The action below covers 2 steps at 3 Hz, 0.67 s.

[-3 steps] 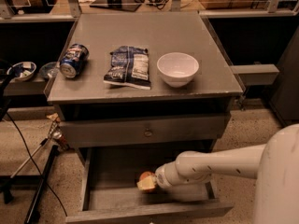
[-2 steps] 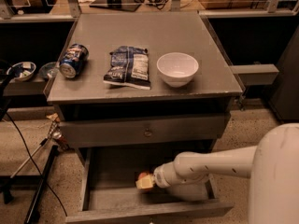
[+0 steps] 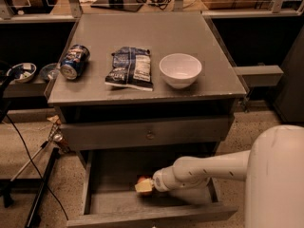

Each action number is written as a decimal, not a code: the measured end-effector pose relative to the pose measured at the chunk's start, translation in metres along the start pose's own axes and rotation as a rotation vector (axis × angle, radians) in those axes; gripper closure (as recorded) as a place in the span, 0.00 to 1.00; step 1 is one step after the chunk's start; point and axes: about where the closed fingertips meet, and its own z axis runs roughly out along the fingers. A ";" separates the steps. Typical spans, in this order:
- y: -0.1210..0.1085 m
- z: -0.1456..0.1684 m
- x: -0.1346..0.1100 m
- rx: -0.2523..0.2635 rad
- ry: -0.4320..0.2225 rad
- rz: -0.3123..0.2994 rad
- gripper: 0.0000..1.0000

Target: Place apple into middle drawer

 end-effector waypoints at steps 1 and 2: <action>0.000 0.000 0.000 0.000 0.000 0.000 0.81; 0.000 0.000 0.000 0.000 0.000 0.000 0.58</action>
Offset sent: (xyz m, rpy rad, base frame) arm 0.0000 0.0000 0.0000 0.0000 0.0000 0.0000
